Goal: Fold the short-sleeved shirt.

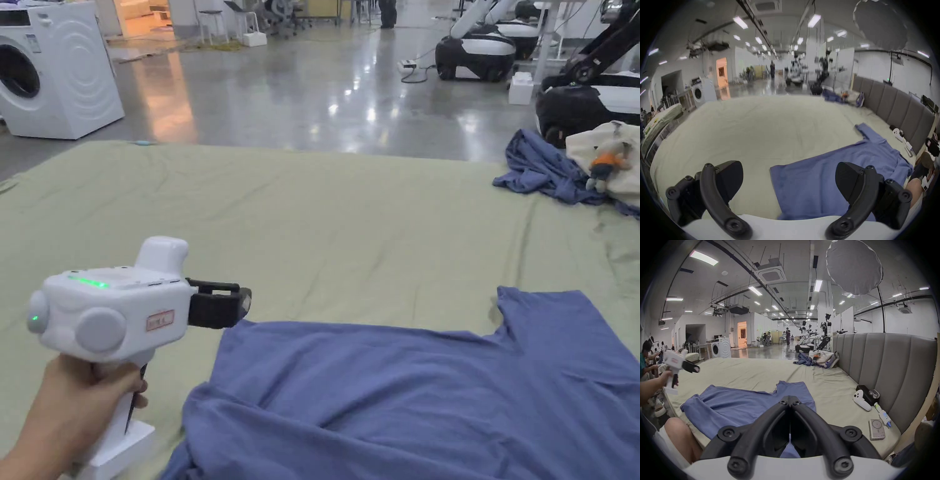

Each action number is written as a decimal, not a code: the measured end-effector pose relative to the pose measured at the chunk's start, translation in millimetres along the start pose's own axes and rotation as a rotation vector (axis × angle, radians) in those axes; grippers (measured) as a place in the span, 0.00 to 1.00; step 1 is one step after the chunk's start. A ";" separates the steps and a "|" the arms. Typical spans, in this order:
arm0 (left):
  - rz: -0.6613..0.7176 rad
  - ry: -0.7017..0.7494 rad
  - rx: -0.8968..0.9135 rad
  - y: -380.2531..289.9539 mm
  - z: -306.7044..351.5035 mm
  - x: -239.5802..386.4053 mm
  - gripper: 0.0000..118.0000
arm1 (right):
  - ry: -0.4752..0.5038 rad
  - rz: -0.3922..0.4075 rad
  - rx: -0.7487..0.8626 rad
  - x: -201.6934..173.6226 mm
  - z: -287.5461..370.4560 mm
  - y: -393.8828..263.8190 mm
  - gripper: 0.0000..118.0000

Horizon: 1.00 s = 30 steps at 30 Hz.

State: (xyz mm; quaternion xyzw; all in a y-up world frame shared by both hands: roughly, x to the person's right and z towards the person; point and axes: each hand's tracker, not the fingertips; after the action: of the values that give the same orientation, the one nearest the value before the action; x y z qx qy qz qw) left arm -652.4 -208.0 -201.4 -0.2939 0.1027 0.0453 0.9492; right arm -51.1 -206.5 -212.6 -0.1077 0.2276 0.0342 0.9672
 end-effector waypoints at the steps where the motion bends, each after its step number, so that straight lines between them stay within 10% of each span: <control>1: -0.003 -0.007 -0.061 5.7 -22.6 -5.6 1.00 | -0.002 -0.001 -0.003 -0.7 -1.3 0.7 0.02; 18: -0.040 -0.023 -0.435 -14.3 -160.4 -30.7 0.97 | 0.015 0.021 -0.081 5.5 -16.2 -3.1 0.02; 22: -0.082 0.005 -0.418 -16.8 -149.3 -15.6 0.75 | 0.015 0.018 -0.088 5.4 -17.8 -3.0 0.02; 25: -0.115 -0.024 -0.376 -12.7 -126.4 5.3 0.08 | 0.020 0.028 -0.090 4.4 -17.9 -3.9 0.02; 30: -0.148 -0.010 -0.383 -18.9 -113.6 25.3 0.06 | 0.024 0.033 -0.090 3.0 -18.1 -3.0 0.02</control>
State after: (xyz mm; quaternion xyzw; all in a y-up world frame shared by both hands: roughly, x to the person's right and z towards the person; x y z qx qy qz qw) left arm -644.2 -287.3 -288.2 -0.4758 0.0654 -0.0045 0.8771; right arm -55.8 -213.4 -229.2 -0.1475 0.2390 0.0591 0.9579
